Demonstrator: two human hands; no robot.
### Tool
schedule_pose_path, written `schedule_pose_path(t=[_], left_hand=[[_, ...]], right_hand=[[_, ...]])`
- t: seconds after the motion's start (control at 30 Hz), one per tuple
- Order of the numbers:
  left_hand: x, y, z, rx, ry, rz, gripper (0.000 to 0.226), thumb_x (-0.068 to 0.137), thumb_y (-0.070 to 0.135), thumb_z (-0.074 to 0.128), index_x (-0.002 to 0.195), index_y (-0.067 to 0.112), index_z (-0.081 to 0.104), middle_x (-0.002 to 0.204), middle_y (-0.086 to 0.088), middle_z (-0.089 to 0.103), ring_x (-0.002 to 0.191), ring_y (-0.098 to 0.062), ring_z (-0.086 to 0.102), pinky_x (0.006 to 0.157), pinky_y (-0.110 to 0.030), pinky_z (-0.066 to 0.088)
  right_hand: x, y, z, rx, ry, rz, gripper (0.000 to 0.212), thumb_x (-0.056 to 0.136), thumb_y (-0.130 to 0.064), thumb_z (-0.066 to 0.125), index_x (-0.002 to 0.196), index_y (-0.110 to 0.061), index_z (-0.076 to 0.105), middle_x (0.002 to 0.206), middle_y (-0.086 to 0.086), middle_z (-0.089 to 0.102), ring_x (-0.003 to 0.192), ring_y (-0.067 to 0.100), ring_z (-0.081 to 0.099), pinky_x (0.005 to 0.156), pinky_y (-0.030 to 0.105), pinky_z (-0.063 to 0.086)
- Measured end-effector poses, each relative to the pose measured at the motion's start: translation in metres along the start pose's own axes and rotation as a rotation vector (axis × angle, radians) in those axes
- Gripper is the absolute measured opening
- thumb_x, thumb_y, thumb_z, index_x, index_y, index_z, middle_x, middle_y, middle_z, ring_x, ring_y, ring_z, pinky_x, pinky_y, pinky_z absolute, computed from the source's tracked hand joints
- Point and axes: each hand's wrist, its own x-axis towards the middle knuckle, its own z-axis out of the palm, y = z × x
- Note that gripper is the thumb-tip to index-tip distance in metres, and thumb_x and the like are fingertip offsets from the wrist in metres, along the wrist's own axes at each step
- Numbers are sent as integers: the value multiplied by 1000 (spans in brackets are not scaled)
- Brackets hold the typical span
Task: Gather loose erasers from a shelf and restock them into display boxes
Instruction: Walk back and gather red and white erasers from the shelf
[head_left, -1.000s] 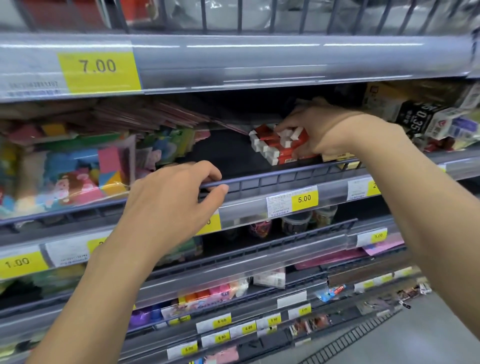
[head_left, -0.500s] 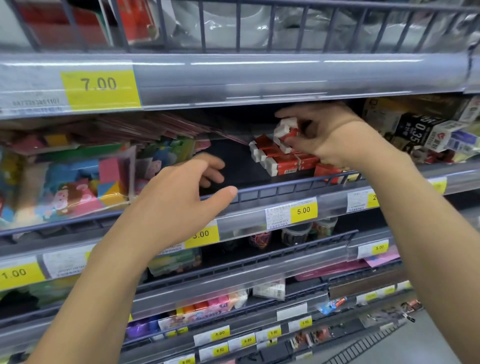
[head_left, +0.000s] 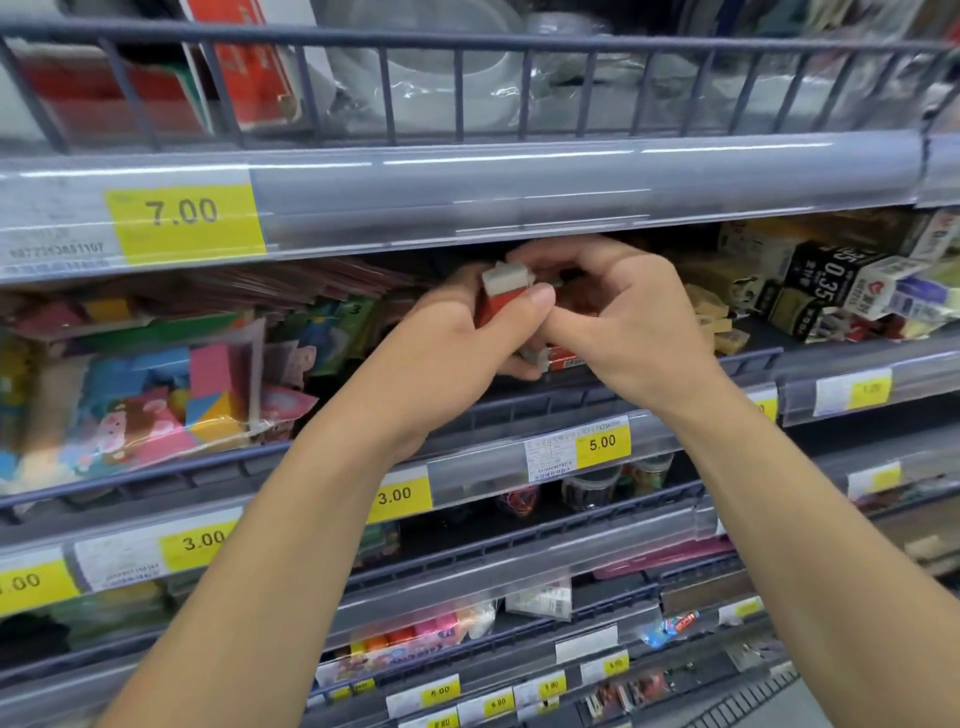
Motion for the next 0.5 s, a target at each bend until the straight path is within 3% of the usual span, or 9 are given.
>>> schedule_pose_path(t=[0.13, 0.2, 0.27, 0.37, 0.43, 0.5], left_hand=[[3, -2, -3, 113, 37, -9, 24, 93, 44, 63, 108, 26, 70, 84, 10, 78, 84, -16, 76, 81, -46, 65], [6, -4, -5, 118, 74, -27, 15, 102, 38, 62, 103, 24, 68, 79, 9, 78, 79, -13, 76, 82, -44, 65], [9, -7, -7, 110, 124, -55, 9, 103, 30, 63, 97, 23, 66, 72, 11, 76, 74, -12, 76, 79, -42, 65], [15, -13, -13, 146, 167, -111, 7, 100, 22, 66, 96, 26, 62, 64, 17, 72, 60, -14, 72, 73, -42, 66], [17, -17, -15, 225, 189, -128, 7, 98, 24, 66, 96, 28, 60, 59, 15, 70, 46, -10, 63, 60, -30, 58], [18, -20, -15, 250, 214, -122, 9, 97, 25, 67, 92, 28, 60, 54, 10, 65, 39, -4, 53, 48, -21, 48]], right_hand=[[-2, 3, -8, -181, -126, 0, 42, 83, -15, 79, 121, -27, 66, 99, -37, 66, 94, -12, 64, 84, 5, 43], [0, 6, -16, -225, -186, 14, 50, 83, -20, 81, 129, -28, 63, 108, -35, 65, 104, -12, 61, 89, 5, 41], [5, 10, -29, -321, -193, 67, 49, 84, -23, 80, 129, -31, 63, 109, -31, 64, 101, -10, 60, 85, 3, 40], [19, 16, -47, -686, -431, 206, 43, 88, -31, 75, 129, -39, 62, 120, -18, 63, 109, 7, 60, 96, 19, 45], [26, 18, -47, -865, -662, 300, 45, 90, -37, 71, 133, -41, 59, 136, -9, 57, 121, 18, 56, 105, 34, 45], [30, 19, -42, -897, -768, 307, 48, 90, -37, 72, 135, -38, 58, 140, -6, 52, 125, 20, 51, 107, 35, 41]])
